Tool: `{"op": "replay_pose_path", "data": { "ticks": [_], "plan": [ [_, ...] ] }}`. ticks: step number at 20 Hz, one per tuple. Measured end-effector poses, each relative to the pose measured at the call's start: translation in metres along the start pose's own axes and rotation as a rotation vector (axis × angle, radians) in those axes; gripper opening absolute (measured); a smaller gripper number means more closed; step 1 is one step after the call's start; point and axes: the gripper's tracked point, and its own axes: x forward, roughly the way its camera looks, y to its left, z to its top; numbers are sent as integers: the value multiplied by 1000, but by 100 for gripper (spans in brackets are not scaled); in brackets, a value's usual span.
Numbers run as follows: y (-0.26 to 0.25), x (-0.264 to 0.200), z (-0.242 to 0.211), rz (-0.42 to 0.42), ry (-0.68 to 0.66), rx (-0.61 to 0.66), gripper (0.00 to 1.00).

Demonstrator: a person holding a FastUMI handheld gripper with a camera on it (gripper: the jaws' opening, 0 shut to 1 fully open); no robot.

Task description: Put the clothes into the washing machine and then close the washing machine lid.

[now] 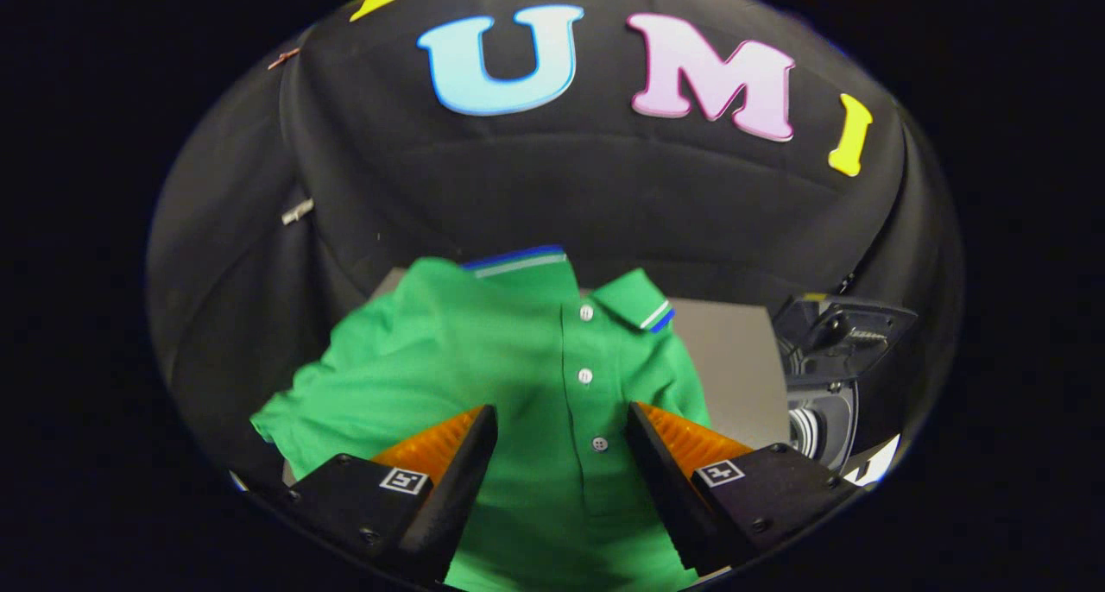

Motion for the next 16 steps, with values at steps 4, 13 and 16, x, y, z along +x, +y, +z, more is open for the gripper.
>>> {"op": "replay_pose_path", "data": {
  "ticks": [4,13,16],
  "plan": [
    [-7,1,0,4,-75,69,96],
    [-23,-2,7,0,-79,85,16],
    [-15,-2,9,28,-106,-55,15]
  ]
}}
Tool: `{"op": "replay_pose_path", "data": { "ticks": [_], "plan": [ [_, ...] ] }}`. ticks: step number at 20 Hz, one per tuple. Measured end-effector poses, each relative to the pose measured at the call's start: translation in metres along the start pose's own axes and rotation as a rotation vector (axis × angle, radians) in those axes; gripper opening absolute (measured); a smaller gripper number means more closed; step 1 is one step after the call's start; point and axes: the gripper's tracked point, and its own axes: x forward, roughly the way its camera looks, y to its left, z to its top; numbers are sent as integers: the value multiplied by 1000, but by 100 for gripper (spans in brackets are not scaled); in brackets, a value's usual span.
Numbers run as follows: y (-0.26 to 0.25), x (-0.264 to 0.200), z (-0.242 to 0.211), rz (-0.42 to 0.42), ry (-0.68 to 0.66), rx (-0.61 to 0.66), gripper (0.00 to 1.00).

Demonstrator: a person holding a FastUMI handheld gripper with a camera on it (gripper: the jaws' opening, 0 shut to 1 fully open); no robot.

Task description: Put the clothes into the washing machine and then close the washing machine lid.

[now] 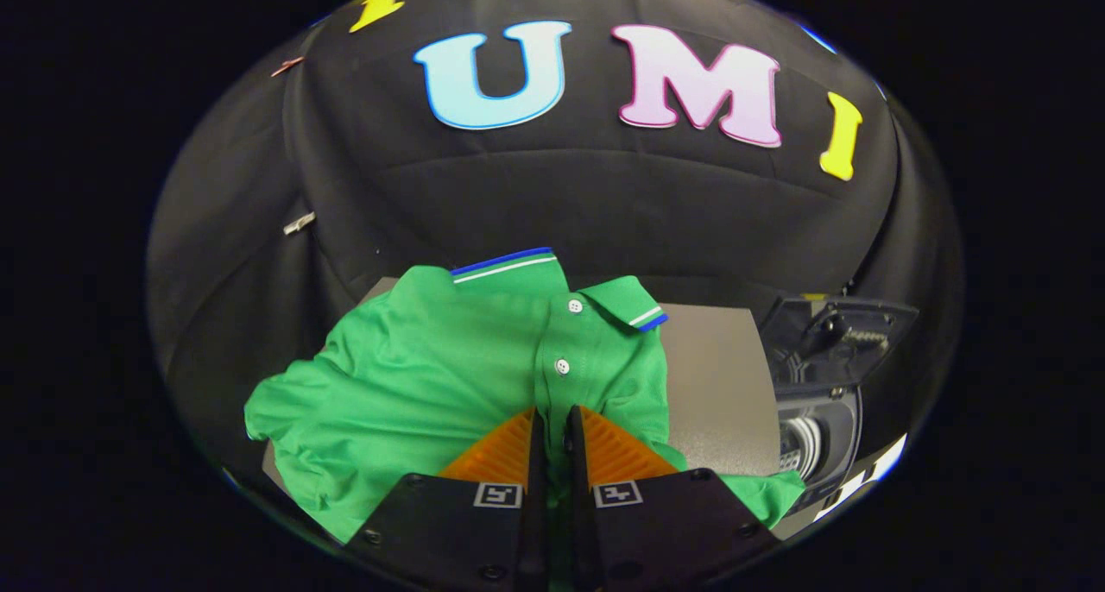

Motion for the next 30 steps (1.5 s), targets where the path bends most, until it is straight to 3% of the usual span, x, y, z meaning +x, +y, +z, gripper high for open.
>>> {"op": "replay_pose_path", "data": {
  "ticks": [1,4,8,10,13,17,25,30],
  "plan": [
    [1,-2,3,10,0,-38,6],
    [-5,-7,-9,-6,50,92,6],
    [-7,-12,-2,-17,63,112,6],
    [-2,-20,17,13,12,127,6],
    [1,-49,53,43,-137,15,6],
    [8,-77,59,98,-212,-24,6],
    [-53,-92,57,103,-214,-19,6],
    [-97,-108,55,155,-221,-9,6]
  ]
}}
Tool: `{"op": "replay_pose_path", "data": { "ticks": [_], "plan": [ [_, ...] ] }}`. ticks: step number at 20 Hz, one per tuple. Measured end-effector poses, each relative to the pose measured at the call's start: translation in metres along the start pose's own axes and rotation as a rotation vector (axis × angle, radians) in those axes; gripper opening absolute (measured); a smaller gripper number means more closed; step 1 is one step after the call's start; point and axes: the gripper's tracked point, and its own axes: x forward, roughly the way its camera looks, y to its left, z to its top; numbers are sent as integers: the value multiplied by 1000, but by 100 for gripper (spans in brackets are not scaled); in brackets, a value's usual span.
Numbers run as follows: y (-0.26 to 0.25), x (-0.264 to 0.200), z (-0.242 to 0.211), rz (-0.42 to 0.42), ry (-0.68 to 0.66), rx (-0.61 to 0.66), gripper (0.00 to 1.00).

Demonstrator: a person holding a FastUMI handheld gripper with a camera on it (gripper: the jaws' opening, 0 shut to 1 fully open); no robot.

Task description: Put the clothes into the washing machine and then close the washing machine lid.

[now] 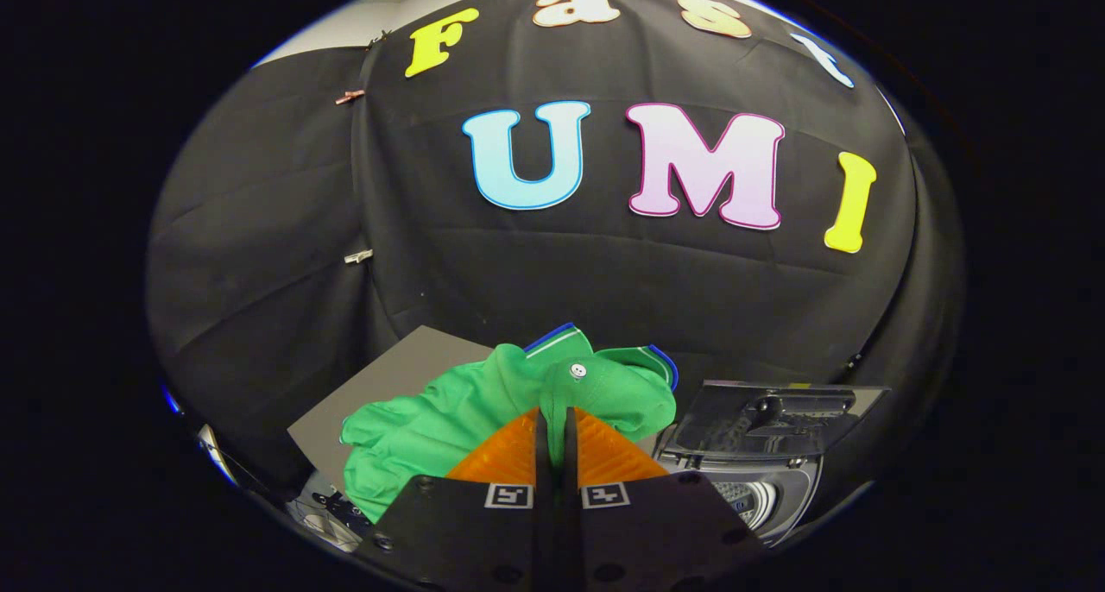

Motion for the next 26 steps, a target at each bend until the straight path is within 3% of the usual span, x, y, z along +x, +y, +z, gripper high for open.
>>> {"op": "replay_pose_path", "data": {
  "ticks": [5,12,15,21,26],
  "plan": [
    [-60,-26,5,36,-19,14,6],
    [-192,-58,6,0,-27,135,5],
    [-229,-66,2,26,-32,183,5],
    [-252,-55,-36,99,51,80,5],
    [-258,-48,-54,123,78,98,5]
  ]
}}
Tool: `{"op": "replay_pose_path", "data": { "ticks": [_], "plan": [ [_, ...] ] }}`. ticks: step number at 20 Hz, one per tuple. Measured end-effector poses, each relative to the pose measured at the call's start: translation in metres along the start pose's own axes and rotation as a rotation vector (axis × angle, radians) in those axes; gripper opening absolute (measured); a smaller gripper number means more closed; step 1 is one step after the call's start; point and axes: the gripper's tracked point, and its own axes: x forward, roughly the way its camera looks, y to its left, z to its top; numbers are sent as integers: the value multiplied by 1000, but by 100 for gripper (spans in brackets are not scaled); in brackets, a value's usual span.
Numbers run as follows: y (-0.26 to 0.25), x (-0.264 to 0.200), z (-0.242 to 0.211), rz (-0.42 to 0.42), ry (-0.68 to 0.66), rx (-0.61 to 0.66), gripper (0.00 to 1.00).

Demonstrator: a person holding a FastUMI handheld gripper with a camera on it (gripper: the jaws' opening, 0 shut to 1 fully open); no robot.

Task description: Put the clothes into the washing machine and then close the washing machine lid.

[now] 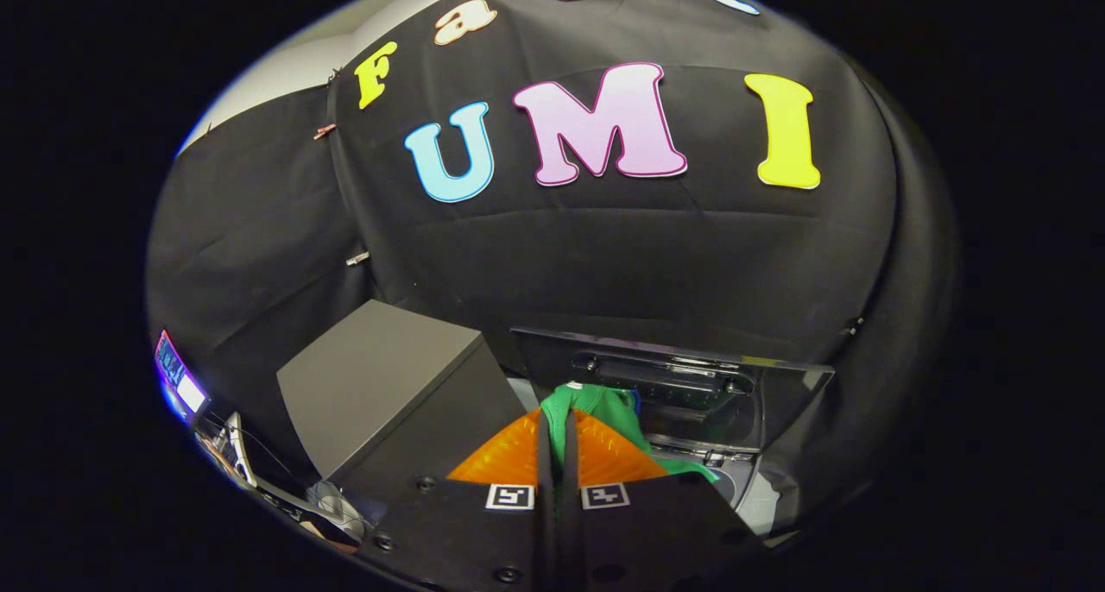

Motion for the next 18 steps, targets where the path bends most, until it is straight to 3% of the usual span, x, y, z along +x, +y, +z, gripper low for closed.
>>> {"op": "replay_pose_path", "data": {
  "ticks": [7,12,15,18],
  "plan": [
    [-7,22,-47,-4,98,44,5],
    [-28,52,-103,-120,204,84,6],
    [-52,61,-133,-210,252,37,6],
    [-61,72,-162,-237,277,50,6]
  ]
}}
